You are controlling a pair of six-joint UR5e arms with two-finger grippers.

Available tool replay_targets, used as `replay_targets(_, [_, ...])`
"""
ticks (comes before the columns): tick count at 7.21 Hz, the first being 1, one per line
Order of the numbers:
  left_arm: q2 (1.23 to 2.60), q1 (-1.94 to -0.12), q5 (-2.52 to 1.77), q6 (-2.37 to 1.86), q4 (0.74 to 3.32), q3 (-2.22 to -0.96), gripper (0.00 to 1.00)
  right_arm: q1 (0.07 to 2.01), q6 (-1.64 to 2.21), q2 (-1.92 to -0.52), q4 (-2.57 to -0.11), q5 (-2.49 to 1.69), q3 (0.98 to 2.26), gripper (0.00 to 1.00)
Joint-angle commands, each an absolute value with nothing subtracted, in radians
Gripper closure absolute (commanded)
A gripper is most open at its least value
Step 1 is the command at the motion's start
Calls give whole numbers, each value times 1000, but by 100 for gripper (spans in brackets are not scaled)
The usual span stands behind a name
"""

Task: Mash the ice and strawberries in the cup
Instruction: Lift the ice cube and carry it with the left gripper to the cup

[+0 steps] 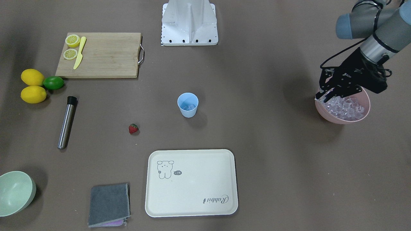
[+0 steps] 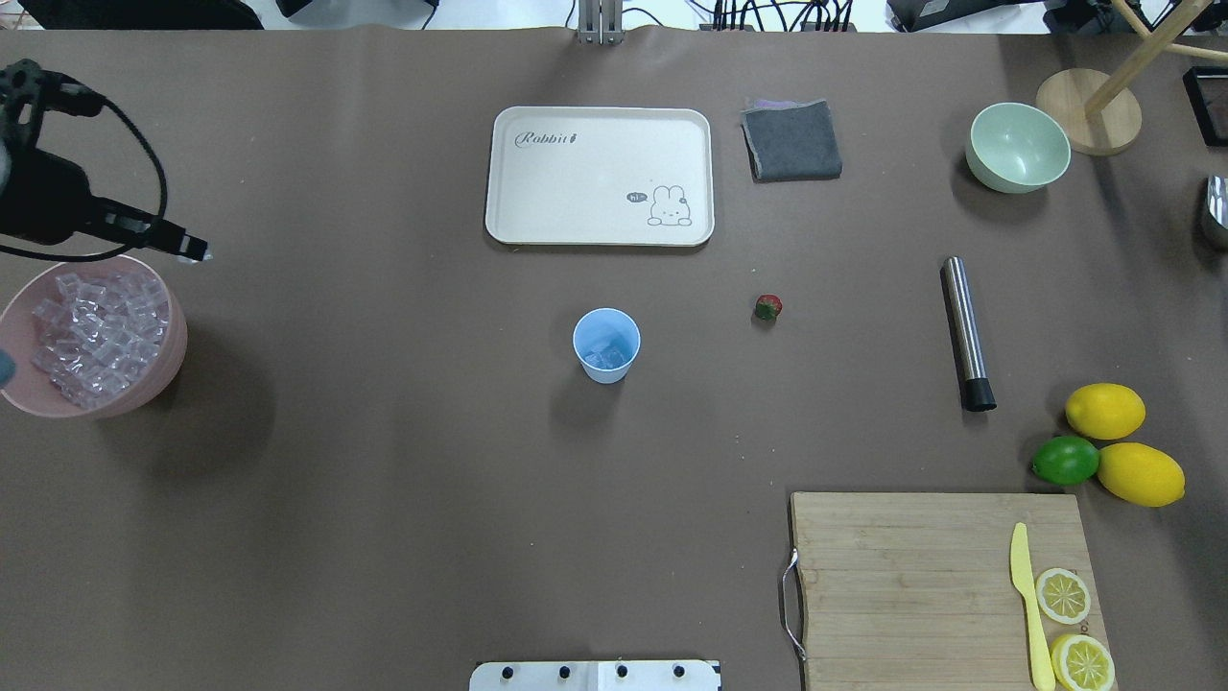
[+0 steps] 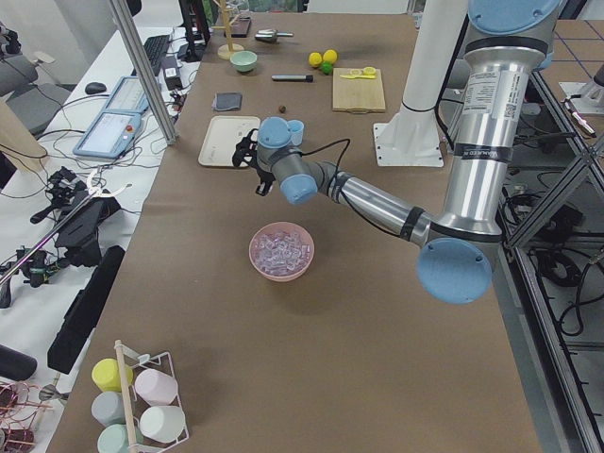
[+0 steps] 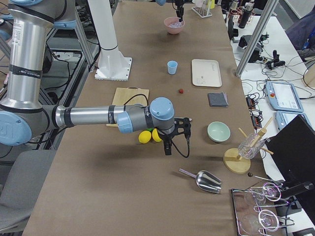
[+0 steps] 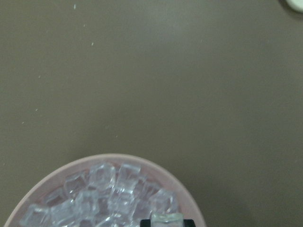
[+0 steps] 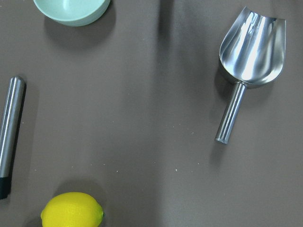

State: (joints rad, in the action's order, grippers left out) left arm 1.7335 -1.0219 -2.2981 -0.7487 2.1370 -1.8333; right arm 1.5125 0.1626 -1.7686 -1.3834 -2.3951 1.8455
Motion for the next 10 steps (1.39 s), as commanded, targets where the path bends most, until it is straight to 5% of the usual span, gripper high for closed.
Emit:
replay_targets(1, [1869,-921,-2236,-1011,2140,-1822,100,1513,161,-1769,-1384,-2393,1845,0])
replay_targets(7, [2167,-557,-1811,-1268,2135,-1732,100,1502,198,-1767,-1391,-2378,1845,0])
replay_targets(10, [2210,-457,-1645,-1289,2135,-1681,100,1497,225,-1770,-1396,-2370,1844,0])
